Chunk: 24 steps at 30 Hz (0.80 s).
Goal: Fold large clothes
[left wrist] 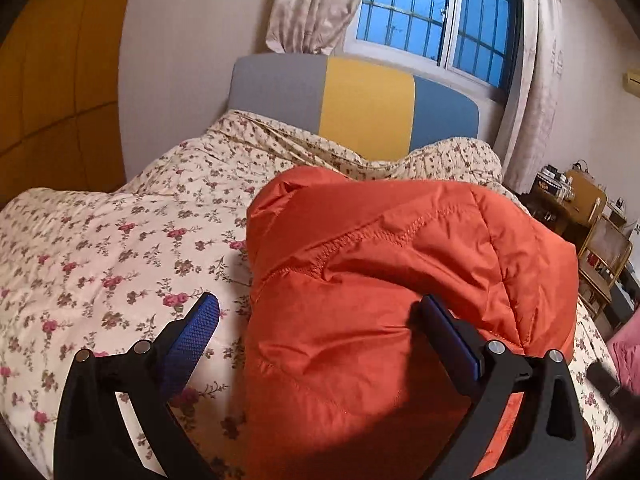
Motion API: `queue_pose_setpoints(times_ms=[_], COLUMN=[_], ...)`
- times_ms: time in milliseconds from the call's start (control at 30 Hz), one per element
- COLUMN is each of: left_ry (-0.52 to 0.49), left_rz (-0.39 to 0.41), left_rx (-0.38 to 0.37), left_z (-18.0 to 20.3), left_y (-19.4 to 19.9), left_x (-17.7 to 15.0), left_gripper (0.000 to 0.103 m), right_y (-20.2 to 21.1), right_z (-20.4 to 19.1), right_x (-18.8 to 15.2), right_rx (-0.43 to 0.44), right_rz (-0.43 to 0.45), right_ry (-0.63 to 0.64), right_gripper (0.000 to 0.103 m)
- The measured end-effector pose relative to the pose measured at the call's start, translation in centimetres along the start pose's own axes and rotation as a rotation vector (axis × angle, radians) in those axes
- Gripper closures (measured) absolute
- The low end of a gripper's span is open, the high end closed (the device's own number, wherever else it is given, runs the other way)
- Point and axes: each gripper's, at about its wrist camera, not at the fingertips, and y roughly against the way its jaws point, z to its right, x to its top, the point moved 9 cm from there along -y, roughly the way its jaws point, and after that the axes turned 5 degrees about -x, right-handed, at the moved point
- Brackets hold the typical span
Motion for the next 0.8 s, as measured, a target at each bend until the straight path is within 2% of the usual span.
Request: queue_pose_setpoints(times_ms=[267, 433, 600, 800], left_ry=[-0.037, -0.063, -0.072, -0.079], left_rz=[-0.016, -0.028, -0.049, -0.073], left_rx=[0.031, 0.041, 0.046, 0.054], left_z=[0.9, 1.7, 2.4, 2.8], left_y=[0.0, -0.2, -0.6, -1.5], left_x=[-0.4, -0.4, 0.1, 1.0], left_gripper=[0.004, 0.004, 0.004, 0.004], right_y=[-1.4, -4.9, -8.5, -11.1], right_z=[-4.1, -7.1, -6.2, -3.2], right_x=[2.9, 4.4, 4.4, 3.3], right_rx=[0.050, 0.049, -0.008, -0.022], right_rz=[0.004, -0.027, -0.055, -0.099], right_ry=[0.097, 0.207, 0.264, 0.213], right_gripper=[0.074, 0.074, 0.077, 0.084])
